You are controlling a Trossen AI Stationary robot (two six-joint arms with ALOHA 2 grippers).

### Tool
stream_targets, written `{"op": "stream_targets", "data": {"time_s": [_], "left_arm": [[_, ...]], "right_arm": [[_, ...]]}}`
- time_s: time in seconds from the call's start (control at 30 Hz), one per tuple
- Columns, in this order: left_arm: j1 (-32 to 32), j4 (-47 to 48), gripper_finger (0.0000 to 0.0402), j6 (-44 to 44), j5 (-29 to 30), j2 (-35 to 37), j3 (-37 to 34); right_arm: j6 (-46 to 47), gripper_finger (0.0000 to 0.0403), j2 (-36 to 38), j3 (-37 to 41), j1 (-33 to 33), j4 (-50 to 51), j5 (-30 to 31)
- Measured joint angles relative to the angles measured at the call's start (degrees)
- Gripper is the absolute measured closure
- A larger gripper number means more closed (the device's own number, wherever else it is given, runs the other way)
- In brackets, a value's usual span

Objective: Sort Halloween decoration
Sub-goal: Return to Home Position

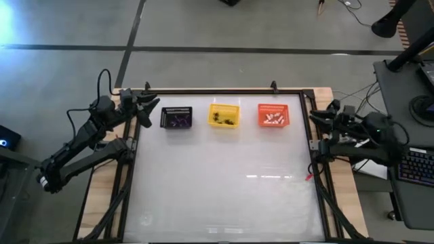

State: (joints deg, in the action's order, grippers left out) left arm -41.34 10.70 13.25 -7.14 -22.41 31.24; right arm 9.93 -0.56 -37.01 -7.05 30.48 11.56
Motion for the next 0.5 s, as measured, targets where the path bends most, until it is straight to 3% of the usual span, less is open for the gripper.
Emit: {"op": "stream_targets", "data": {"time_s": [0.23,0.5], "left_arm": [[0.0,0.0,0.0286,1.4,-1.4,0.0,0.0],[0.0,0.0,0.0286,2.1,-3.6,0.0,0.0]], "right_arm": [[-0.3,0.0296,0.0,9.1,0.0,-13.8,-4.6],[3.0,0.0296,0.6,19.2,0.0,-23.1,-8.8]]}}
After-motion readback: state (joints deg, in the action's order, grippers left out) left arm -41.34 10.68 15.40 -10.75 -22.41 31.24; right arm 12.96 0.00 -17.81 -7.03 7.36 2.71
